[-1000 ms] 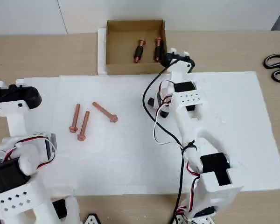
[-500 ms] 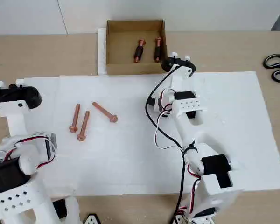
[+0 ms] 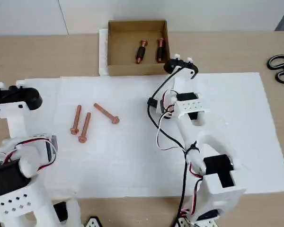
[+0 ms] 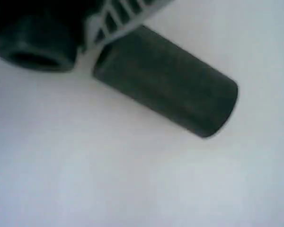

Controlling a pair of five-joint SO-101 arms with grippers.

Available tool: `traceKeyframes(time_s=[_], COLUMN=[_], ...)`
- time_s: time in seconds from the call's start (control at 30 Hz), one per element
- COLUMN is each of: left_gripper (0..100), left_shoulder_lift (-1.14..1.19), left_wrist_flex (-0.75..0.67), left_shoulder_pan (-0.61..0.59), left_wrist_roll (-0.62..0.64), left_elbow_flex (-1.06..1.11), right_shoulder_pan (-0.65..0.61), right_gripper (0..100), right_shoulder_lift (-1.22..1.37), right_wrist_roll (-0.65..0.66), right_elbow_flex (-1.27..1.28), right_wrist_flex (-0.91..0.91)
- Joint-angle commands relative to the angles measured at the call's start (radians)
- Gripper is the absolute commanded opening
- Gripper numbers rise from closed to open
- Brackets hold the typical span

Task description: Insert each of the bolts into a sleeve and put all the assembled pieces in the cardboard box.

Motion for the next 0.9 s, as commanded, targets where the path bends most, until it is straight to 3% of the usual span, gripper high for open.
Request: traceKeyframes(time_s=[0.0,0.37,0.53,0.87], left_gripper=[17,17,17,17], left_shoulder_lift=[-0.012,-0.012,-0.012,-0.012], left_wrist_flex=[-0.02,-0.02,-0.02,-0.02], left_shoulder_pan=[-0.003,-0.003,0.0,-0.002], left_wrist_roll=[-0.009,-0.009,-0.009,-0.009], left_elbow_flex=[0.002,0.002,0.002,0.002], right_shoulder_pan=[-0.004,-0.005,0.004,0.031], right_gripper=[4.3,3.9,3.9,3.9], right_shoulder_lift=[-0.01,-0.394,-0.409,-0.292], right_wrist_roll=[0.012,0.012,0.015,0.387], right_elbow_flex=[0.0,0.006,0.009,0.026], right_wrist_flex=[0.041,0.311,0.403,0.392])
